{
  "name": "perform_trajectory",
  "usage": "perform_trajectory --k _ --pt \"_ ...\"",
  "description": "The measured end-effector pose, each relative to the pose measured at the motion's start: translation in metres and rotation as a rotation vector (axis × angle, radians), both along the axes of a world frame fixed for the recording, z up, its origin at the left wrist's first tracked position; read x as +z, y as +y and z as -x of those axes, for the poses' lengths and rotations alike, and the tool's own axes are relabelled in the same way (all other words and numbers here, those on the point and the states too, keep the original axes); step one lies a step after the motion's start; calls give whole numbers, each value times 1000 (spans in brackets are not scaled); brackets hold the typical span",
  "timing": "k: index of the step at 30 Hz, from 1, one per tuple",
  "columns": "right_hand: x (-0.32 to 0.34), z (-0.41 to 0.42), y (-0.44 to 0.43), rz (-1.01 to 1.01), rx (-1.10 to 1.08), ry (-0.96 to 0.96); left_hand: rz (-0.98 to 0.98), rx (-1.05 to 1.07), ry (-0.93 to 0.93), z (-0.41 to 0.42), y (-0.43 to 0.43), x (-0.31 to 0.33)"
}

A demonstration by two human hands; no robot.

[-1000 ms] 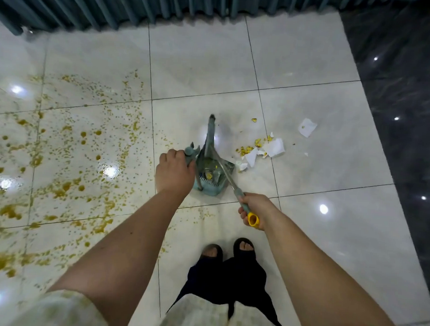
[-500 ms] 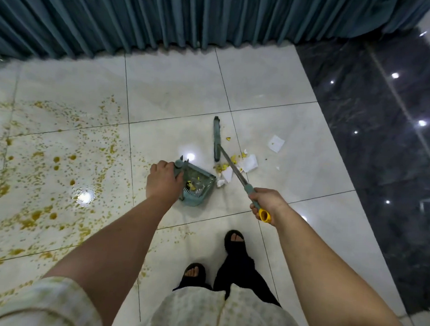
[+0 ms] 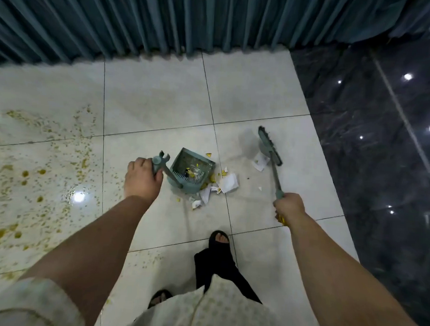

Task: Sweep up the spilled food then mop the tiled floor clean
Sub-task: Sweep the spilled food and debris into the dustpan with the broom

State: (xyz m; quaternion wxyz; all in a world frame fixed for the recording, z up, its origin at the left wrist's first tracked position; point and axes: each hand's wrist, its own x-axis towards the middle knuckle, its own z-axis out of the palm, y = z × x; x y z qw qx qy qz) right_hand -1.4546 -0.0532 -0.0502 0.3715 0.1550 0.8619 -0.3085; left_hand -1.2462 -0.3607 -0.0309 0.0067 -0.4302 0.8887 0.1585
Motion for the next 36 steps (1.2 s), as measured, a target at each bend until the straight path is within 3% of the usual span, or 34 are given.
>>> perform_trajectory --k 4,8,15,27,36 --pt "-26 61 8 -62 -4 -27 47 -1 -41 32 -13 1" --pt "-41 64 -2 -87 20 -141 55 34 -47 30 -22 0" --pt "-38 -31 -42 -72 211 -201 40 71 -40 -23 -22 4" --pt "-17 -232 -82 -116 567 -223 46 -79 -5 -212 -24 14" --pt "20 -252 -68 -123 585 -44 15 -3 -42 -287 -5 17"
